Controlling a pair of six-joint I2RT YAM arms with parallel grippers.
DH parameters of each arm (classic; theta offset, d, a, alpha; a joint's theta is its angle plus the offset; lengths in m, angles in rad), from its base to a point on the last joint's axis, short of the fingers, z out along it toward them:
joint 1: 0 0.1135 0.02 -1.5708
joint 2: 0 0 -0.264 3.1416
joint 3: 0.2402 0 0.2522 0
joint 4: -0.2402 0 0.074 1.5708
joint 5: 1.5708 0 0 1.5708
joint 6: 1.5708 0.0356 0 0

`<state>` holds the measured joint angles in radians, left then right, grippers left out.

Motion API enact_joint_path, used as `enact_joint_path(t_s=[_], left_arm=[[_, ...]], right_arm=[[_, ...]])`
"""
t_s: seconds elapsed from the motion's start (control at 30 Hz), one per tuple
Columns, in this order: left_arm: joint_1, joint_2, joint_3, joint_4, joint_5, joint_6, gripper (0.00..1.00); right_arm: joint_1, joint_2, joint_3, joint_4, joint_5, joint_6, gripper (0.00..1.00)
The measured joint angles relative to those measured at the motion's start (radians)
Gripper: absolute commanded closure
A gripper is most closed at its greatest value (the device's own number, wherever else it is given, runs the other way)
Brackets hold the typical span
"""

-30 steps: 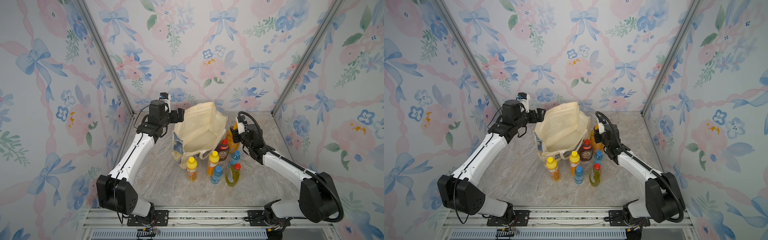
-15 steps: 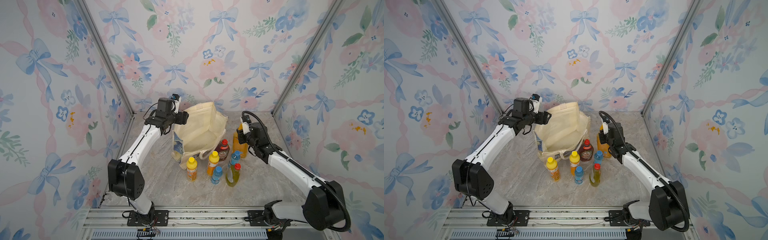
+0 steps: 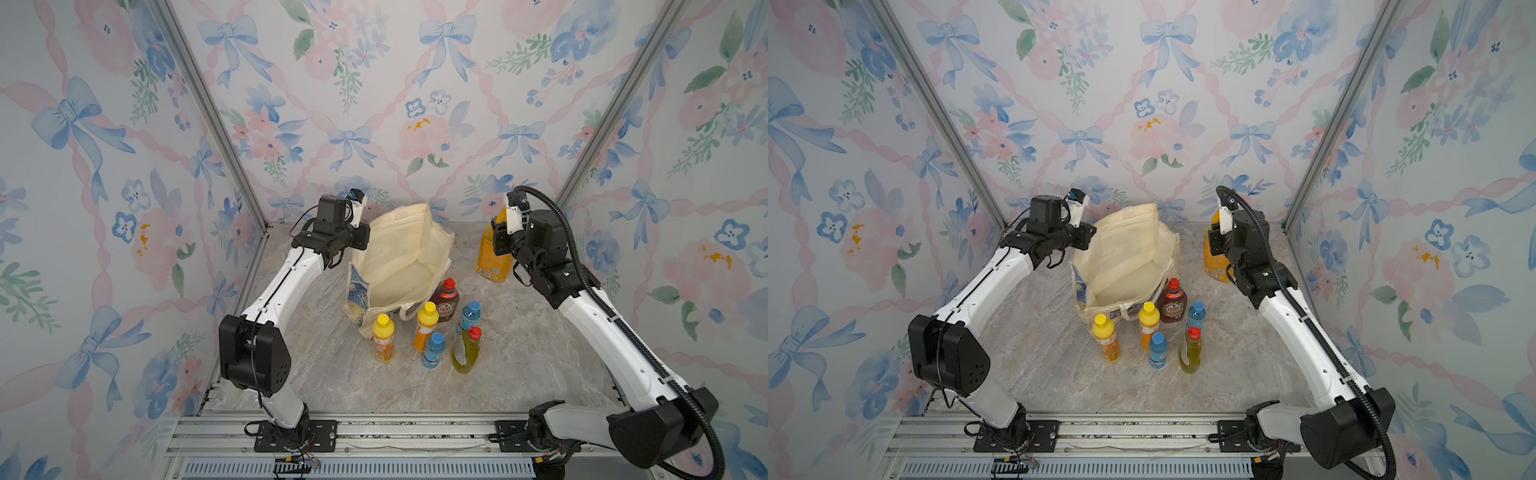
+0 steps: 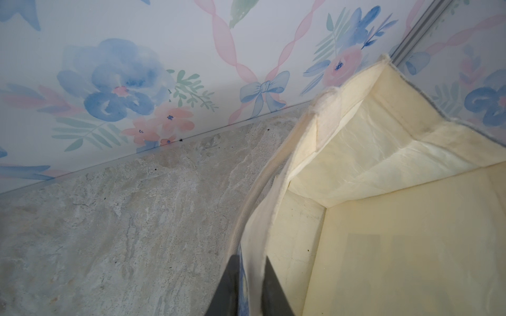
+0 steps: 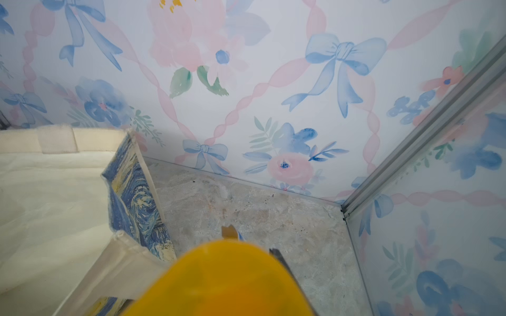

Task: Pack dish soap into the shopping bag
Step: Pick up the bottle of dish soap at the center of the board, then place the bottle of dish soap in the shopping bag.

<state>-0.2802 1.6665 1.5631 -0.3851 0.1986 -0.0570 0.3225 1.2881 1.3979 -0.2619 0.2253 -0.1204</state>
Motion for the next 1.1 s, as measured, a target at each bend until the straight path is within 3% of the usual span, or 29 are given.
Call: enact_joint_path(t_s=[0.07, 0.2, 0.6, 0.93, 1.1], left_arm=[[-0.003, 0.000, 0.000, -0.001, -0.001, 0.003, 1.00], [-0.012, 0.000, 0.000, -0.004, -0.013, 0.009, 1.00], [-0.029, 0.009, 0.011, -0.007, -0.027, 0.013, 1.00], [-0.034, 0.008, 0.012, -0.007, -0.031, 0.024, 1.00], [-0.037, 0.008, 0.011, -0.007, -0.034, 0.029, 1.00]], right_arm=[[0.007, 0.017, 0.095, -0.026, 0.000, -0.001, 1.00], [0.038, 0.071, 0.268, -0.031, 0.000, -0.013, 1.00], [0.262, 0.322, 0.639, -0.034, -0.084, -0.018, 1.00], [0.367, 0.499, 0.690, -0.034, -0.133, -0.002, 1.00], [0.370, 0.551, 0.616, -0.006, -0.167, 0.012, 1.00]])
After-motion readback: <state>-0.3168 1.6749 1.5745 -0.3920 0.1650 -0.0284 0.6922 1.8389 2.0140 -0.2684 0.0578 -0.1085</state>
